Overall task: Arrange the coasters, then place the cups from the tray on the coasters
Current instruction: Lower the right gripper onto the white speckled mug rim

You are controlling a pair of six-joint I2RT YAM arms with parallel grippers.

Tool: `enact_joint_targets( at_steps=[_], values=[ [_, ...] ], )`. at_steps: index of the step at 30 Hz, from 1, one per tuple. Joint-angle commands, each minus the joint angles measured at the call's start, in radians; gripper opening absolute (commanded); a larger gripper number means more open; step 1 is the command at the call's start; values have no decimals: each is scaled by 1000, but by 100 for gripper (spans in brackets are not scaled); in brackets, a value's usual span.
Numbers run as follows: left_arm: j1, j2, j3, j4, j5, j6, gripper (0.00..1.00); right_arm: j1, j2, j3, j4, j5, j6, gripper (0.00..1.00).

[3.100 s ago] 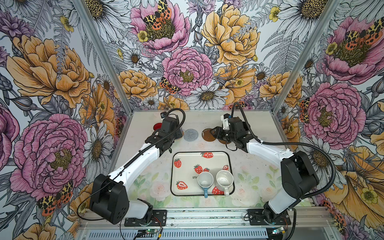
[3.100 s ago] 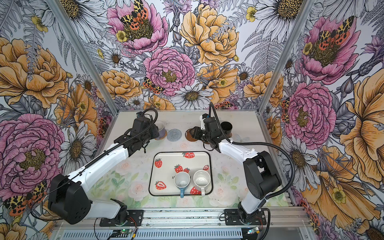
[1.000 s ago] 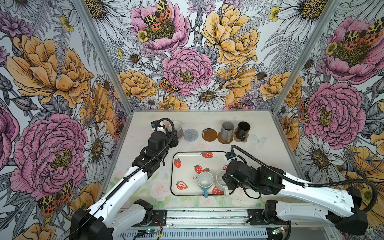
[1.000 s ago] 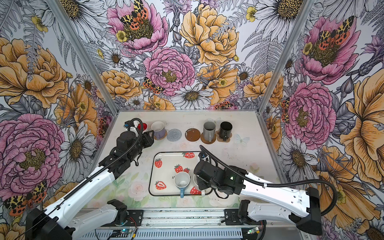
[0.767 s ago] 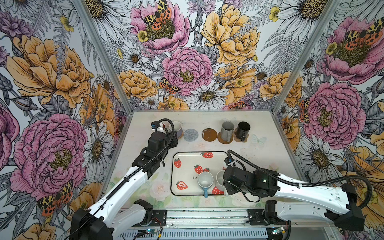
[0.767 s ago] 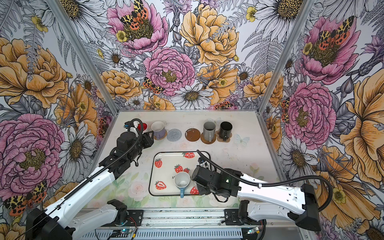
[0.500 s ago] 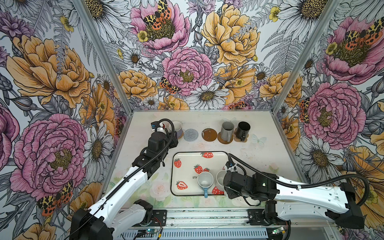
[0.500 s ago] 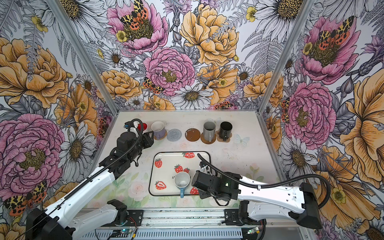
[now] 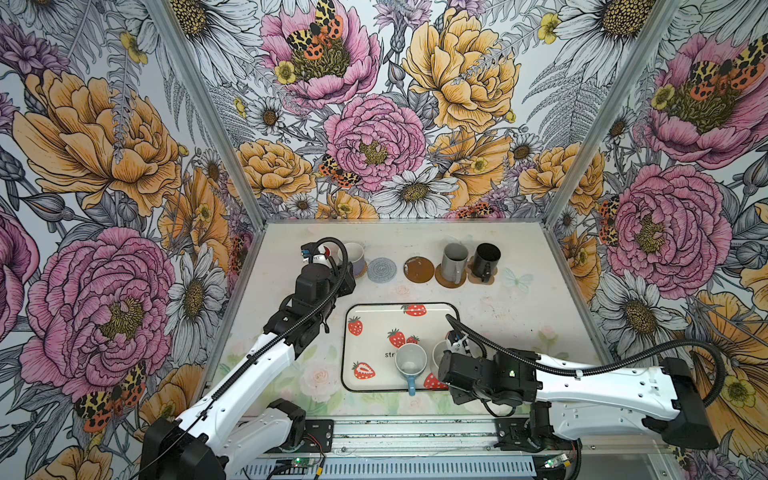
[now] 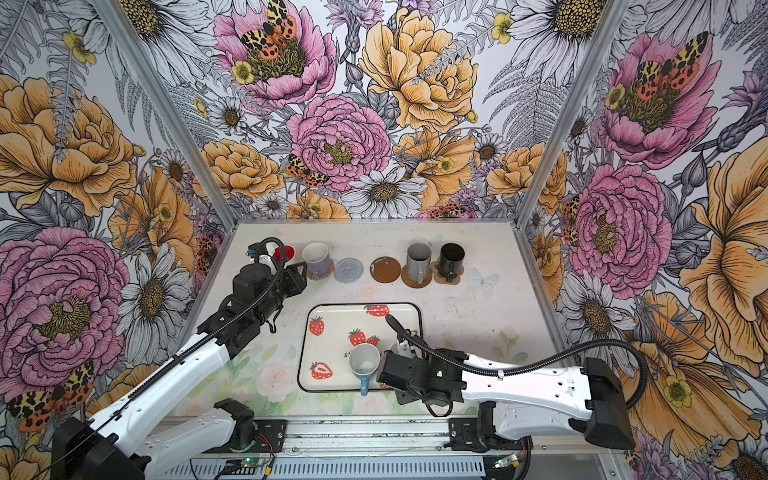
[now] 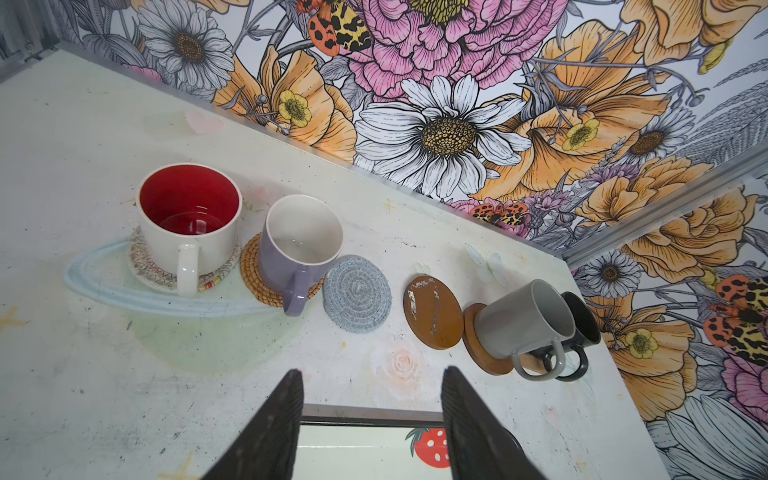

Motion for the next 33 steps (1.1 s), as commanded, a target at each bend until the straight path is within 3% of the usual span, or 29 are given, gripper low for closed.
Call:
enact_joint_targets(
  at_steps=[1,15,33],
  values=[
    [9,-7,-9,-1,17,10,55,7,20,-6,26,5,7,48],
    [12,2,-9,-1,17,8,55,-12,58,-84,127,-5,3,51],
    [16,41,-3,7,24,10,56,-77,95,-124,191,-10,-20,31]
  ],
)
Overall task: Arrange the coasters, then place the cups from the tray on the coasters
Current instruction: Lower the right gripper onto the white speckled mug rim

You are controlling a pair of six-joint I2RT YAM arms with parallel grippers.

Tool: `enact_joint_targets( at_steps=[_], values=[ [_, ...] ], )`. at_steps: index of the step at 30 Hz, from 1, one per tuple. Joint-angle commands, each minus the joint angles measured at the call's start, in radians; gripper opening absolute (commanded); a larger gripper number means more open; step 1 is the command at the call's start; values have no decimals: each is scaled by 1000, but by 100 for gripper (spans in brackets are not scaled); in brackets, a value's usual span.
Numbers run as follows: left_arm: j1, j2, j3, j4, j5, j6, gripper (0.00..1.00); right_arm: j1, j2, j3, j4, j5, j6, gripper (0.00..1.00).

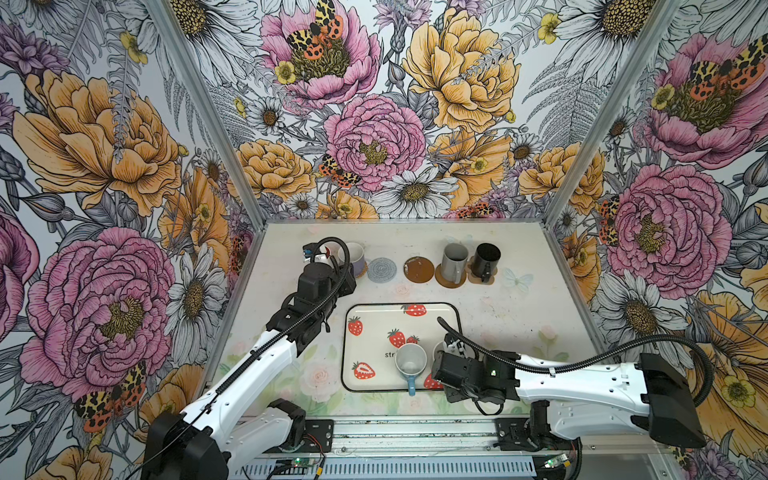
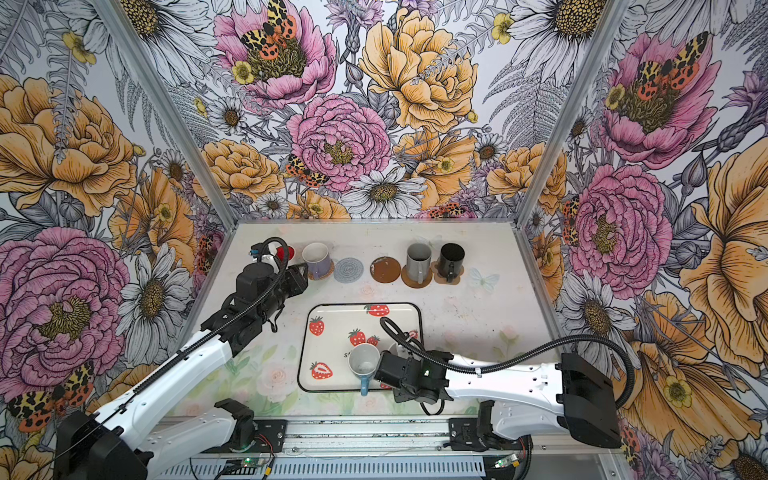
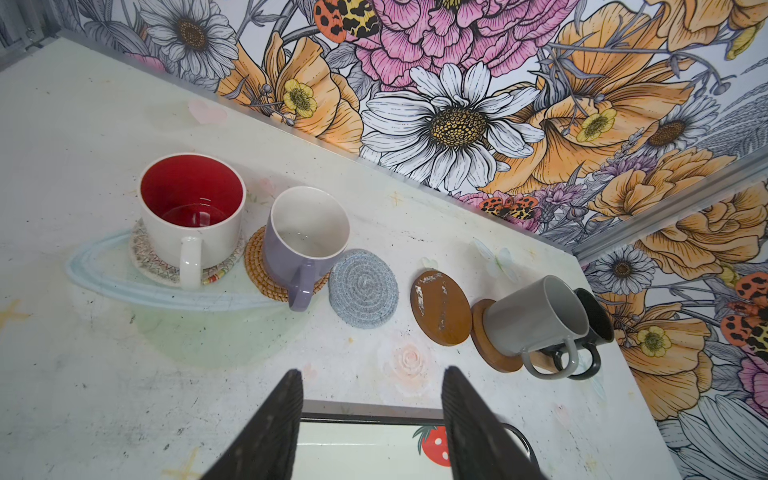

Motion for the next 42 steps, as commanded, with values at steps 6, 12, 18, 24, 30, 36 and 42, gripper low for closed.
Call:
enact_joint_targets(
  at_steps=[6,12,18,24,30,36,42],
  values=[
    [13,16,1,5,22,12,56,-21,28,-6,27,2,-32,17],
    [16,19,2,3,25,13,56,-27,63,20,24,-3,-66,0],
    [21,16,0,2,26,14,56,-28,66,45,18,3,-92,0],
    [27,15,-5,2,29,14,55,-33,6,85,-9,31,-114,0],
    [34,21,-7,8,32,13,55,-67,-29,115,-56,51,-142,0],
    [47,32,-12,18,41,11,56,-108,-11,159,-82,54,-199,0],
    [57,63,-22,59,56,1,56,-175,4,212,-93,42,-281,0]
  ],
)
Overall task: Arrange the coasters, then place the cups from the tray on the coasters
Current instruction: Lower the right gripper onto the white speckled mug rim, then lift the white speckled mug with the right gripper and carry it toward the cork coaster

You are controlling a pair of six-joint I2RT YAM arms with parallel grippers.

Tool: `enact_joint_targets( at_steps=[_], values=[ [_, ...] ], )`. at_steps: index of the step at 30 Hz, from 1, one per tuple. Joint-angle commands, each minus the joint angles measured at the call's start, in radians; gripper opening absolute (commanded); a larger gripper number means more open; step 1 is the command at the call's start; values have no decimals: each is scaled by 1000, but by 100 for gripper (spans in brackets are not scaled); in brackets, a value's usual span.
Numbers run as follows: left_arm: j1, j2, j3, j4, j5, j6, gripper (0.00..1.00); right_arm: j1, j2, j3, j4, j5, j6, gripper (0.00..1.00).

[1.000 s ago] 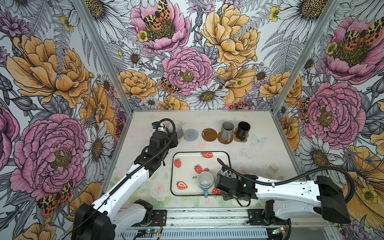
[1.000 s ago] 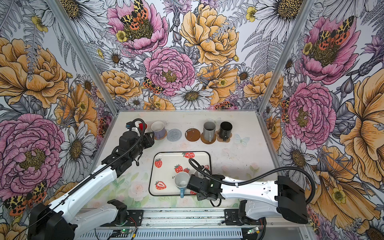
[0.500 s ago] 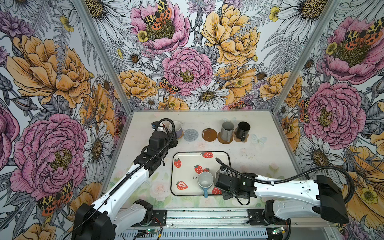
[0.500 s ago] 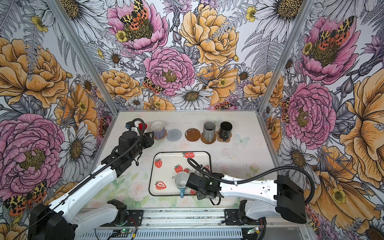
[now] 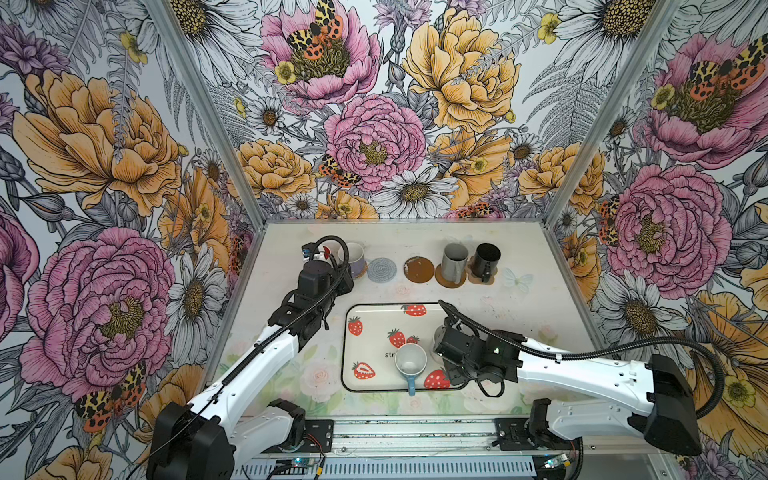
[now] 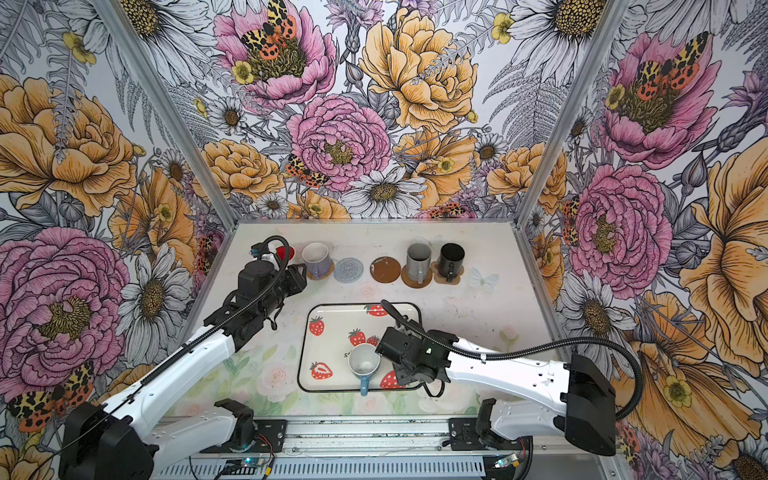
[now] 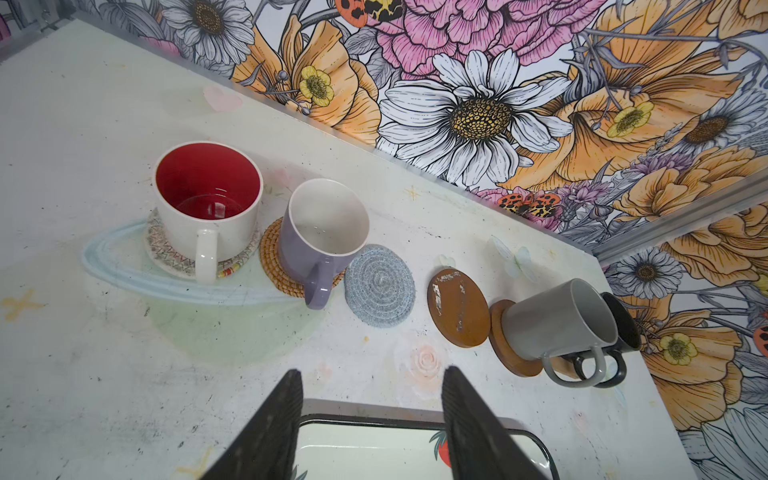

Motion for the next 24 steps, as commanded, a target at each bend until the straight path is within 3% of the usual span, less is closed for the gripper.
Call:
enact_joint_targets(
  at_steps=[1,9,24],
  values=[
    [16,27,-18,55,34,-3,55,-37,-3,77,24,42,-73,0],
    [30,94,-14,116,68,8,56,-139,32,177,25,39,-184,0],
    [37,155,-27,227,116,25,55,-287,280,459,30,32,-394,0]
  ],
)
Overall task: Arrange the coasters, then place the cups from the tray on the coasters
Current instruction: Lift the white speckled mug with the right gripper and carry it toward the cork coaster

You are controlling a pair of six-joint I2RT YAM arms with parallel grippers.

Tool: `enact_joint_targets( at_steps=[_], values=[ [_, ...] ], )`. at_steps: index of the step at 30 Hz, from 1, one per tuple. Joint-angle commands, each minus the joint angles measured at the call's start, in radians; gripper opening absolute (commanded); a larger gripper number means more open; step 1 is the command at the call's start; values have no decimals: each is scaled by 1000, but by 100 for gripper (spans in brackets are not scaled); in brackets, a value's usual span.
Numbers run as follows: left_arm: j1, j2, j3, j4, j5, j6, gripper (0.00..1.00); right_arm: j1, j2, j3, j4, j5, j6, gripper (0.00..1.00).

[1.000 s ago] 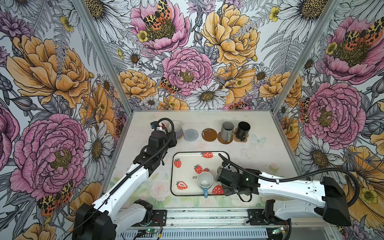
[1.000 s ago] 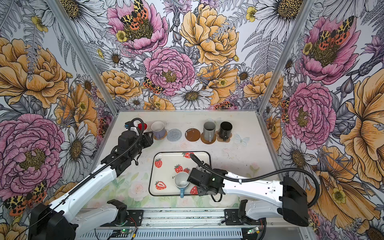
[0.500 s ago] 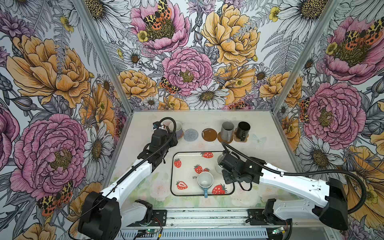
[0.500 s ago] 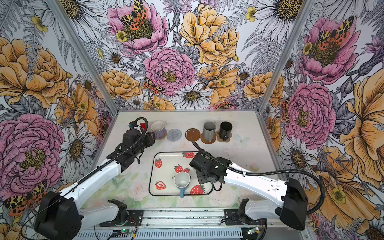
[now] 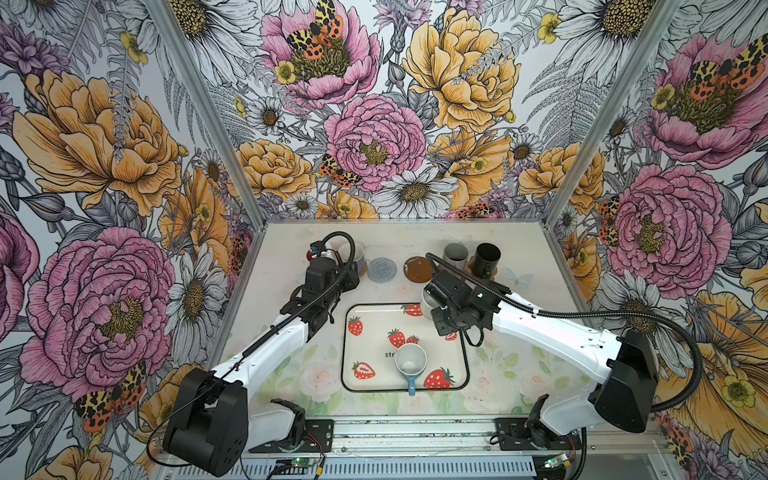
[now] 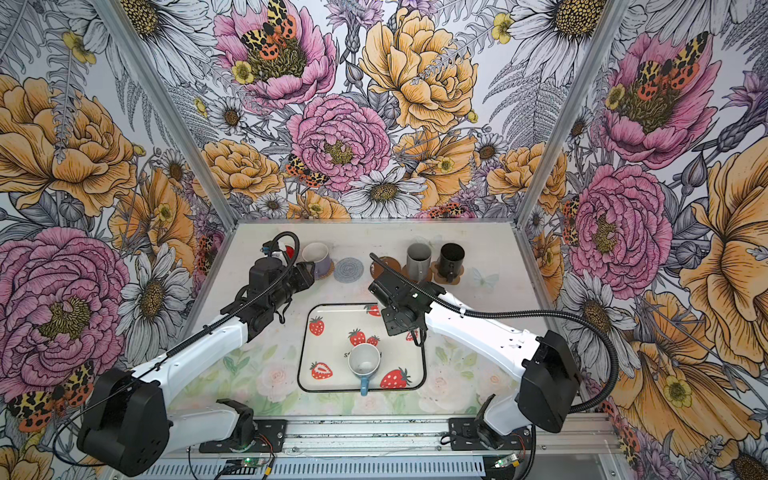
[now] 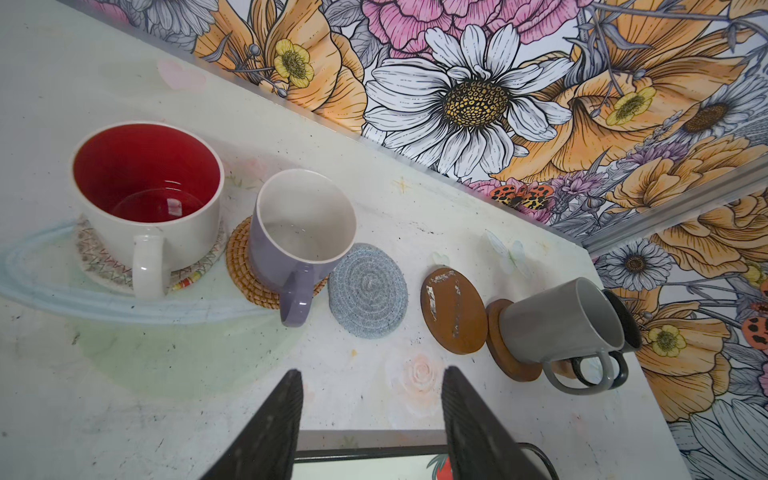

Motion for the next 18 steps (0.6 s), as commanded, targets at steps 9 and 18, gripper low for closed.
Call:
enact_joint_targets(
  at_steps=[9,18],
  values=[
    [19,23,-9,69,37,35,55,-101,142,205,84,-13,-141,0],
    [29,39,-7,83,46,43,55,-161,258,317,121,-61,-189,0]
  ],
)
